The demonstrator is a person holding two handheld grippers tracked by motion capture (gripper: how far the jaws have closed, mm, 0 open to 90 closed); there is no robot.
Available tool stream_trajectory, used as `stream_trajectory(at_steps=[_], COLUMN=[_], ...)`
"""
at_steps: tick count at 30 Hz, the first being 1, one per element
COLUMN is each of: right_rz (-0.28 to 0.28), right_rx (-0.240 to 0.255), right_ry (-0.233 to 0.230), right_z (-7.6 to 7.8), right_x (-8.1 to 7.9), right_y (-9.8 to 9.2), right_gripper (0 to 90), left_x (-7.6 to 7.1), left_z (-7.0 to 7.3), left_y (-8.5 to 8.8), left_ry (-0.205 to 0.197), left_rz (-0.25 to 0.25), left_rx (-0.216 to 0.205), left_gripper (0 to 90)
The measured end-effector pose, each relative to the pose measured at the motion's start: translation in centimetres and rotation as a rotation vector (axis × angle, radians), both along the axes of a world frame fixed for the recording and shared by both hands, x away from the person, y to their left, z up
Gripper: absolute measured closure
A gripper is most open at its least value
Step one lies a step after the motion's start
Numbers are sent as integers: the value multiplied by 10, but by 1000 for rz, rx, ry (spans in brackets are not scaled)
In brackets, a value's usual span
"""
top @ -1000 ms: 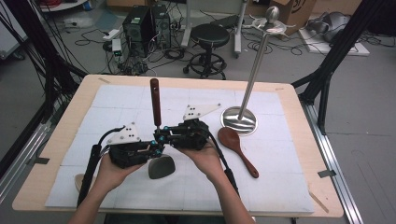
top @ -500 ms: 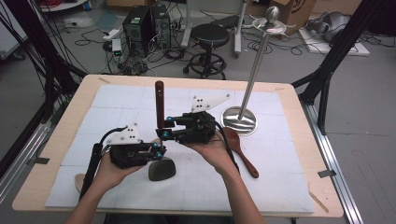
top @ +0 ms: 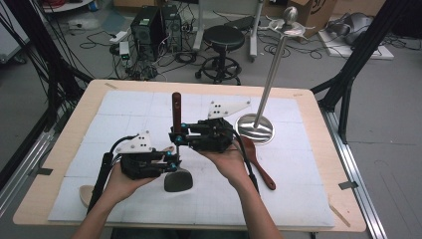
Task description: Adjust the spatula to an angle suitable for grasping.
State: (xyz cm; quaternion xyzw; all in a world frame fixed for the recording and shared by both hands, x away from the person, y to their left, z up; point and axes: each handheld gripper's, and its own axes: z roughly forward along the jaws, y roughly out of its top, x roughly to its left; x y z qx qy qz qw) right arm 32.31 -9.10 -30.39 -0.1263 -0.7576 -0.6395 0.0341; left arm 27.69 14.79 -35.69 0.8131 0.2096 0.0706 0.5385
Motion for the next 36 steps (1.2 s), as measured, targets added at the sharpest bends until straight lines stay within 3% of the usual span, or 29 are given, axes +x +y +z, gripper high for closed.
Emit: stream_trajectory(at_steps=[6, 11, 13, 16, 20, 22, 24, 29, 36], right_rz=[-91, -146, -148, -119, -3, 25, 51, 71, 26], right_rx=[5, -11, -18, -10, 37, 35, 49, 54, 63], right_ry=[-1, -24, -27, -19, -10, -29, -17, -23, -14], right_z=[1, 2, 2, 1, -2, -2, -3, -4, -2], right_x=[-6, -13, -13, -11, -7, -6, -3, -2, -2], right_y=[1, 3, 2, -1, -5, -6, -7, -6, -14], right_gripper=[733, 733, 733, 728, 708, 704, 705, 724, 734], left_x=[3, 4, 3, 3, 0, 1, 1, 2, 0], left_z=[0, 1, 2, 4, 5, 6, 6, 5, 7], left_y=[-4, -6, -8, -9, -8, -8, -7, -6, -3], left_ry=[5, 3, -6, -8, -31, -26, -26, -15, -11], left_rz=[64, 70, 70, 37, -9, -31, -43, -61, -59], left_rx=[-32, -57, -46, -41, -29, -19, -16, -16, -51], left_gripper=[739, 815, 830, 837, 839, 840, 841, 840, 783])
